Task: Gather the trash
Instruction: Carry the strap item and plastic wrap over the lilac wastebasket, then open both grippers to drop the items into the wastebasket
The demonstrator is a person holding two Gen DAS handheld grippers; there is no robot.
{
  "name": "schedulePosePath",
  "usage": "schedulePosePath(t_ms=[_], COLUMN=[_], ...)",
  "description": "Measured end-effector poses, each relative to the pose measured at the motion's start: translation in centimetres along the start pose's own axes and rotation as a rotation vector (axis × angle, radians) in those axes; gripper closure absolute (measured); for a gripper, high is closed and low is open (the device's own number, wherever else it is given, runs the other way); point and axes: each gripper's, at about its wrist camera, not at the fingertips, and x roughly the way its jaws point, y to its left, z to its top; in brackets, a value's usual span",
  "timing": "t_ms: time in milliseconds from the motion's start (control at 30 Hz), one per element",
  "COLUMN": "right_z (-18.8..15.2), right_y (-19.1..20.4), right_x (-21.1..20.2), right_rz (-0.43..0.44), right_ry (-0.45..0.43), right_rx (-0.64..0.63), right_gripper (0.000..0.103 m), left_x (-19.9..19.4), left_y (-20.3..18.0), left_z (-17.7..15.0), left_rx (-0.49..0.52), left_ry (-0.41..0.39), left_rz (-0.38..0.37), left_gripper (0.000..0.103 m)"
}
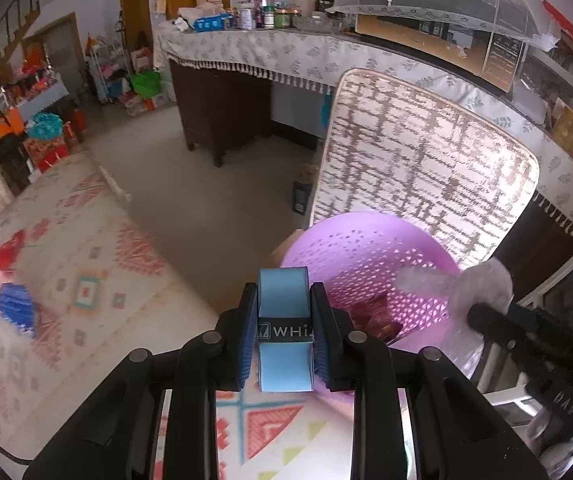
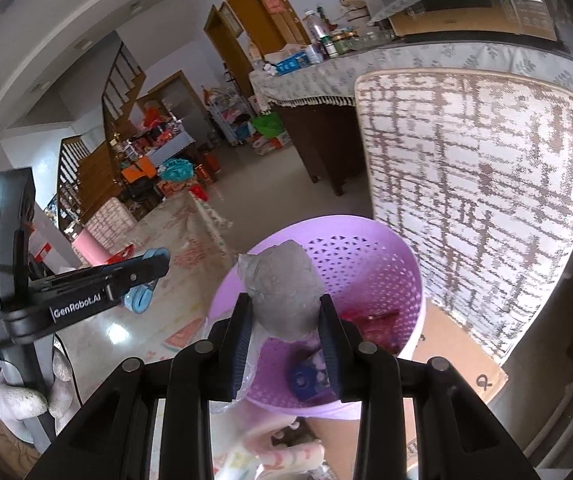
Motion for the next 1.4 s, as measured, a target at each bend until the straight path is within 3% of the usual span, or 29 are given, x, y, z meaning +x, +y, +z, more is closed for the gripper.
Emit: schedulePosePath(t_ms=[600,1400], right_z=[0.8,0.4], right_y=[-0.9,-3.1], right_x=[2.8,4.6], right_rz=[-0.099,-0.121], right_ry=[0.019,0.054], right_rx=[-0.014,0.033], right_gripper=[0.067,0.067], left_x=[5.1,8.7], left_y=[-2.3,-2.9], left_z=[1.5,0.6], left_rx=[0.013,0.025], left_ry=[0.056,0.118], left_rz=[-0.037,-0.044], left_gripper=[0.078,0.078])
